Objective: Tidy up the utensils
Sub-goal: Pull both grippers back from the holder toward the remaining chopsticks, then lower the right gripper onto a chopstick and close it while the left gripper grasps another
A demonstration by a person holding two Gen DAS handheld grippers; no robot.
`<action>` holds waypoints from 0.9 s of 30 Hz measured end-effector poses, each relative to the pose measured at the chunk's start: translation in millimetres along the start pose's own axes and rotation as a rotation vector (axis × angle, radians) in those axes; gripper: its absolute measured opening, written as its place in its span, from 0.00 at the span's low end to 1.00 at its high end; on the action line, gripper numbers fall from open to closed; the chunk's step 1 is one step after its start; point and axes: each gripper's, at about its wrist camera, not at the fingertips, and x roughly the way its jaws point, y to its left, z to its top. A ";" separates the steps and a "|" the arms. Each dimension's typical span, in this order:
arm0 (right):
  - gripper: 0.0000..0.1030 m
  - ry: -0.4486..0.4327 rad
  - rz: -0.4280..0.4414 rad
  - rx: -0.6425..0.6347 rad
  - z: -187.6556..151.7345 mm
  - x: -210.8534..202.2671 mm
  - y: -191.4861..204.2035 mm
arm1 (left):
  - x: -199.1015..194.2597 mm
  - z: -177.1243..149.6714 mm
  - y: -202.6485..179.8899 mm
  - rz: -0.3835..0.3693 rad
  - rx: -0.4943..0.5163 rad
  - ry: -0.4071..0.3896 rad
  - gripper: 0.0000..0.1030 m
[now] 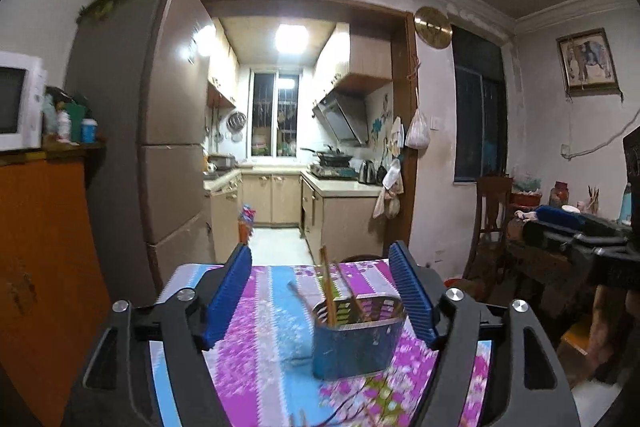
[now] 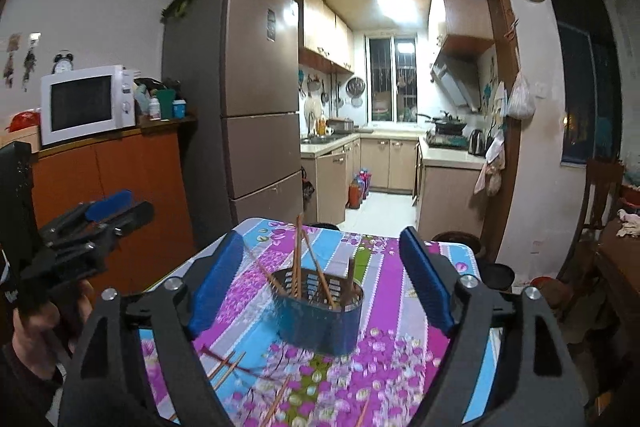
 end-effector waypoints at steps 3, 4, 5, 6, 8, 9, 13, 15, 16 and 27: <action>0.83 -0.039 -0.014 -0.014 -25.5 -39.6 8.0 | -46.0 -22.9 5.2 0.008 0.007 -0.019 0.77; 0.83 -0.050 -0.018 -0.018 -34.6 -50.2 10.8 | -57.4 -30.9 6.7 0.011 0.008 -0.021 0.78; 0.84 -0.064 -0.027 -0.021 -47.9 -63.2 13.4 | -70.0 -41.9 8.1 0.014 0.007 -0.020 0.79; 0.84 -0.071 -0.030 -0.019 -60.0 -72.7 14.7 | -79.8 -53.2 9.7 0.017 0.006 -0.014 0.81; 0.84 -0.081 -0.034 -0.012 -87.2 -87.3 19.4 | -97.7 -83.1 12.8 0.046 0.012 0.004 0.81; 0.84 -0.084 -0.044 -0.012 -101.9 -93.3 22.7 | -105.4 -99.0 15.4 0.058 0.012 0.017 0.81; 0.66 -0.006 -0.014 0.021 -171.6 -92.5 38.1 | -114.8 -172.7 22.0 0.051 -0.026 0.121 0.79; 0.50 0.065 0.020 0.023 -200.8 -81.2 50.7 | -113.7 -204.9 17.2 0.019 -0.016 0.180 0.68; 0.43 0.109 0.045 0.034 -216.3 -72.2 56.6 | -112.5 -215.3 15.2 -0.002 -0.014 0.203 0.62; 0.36 0.267 0.084 0.036 -271.9 -38.2 85.2 | -84.8 -278.8 -27.1 -0.064 0.086 0.343 0.20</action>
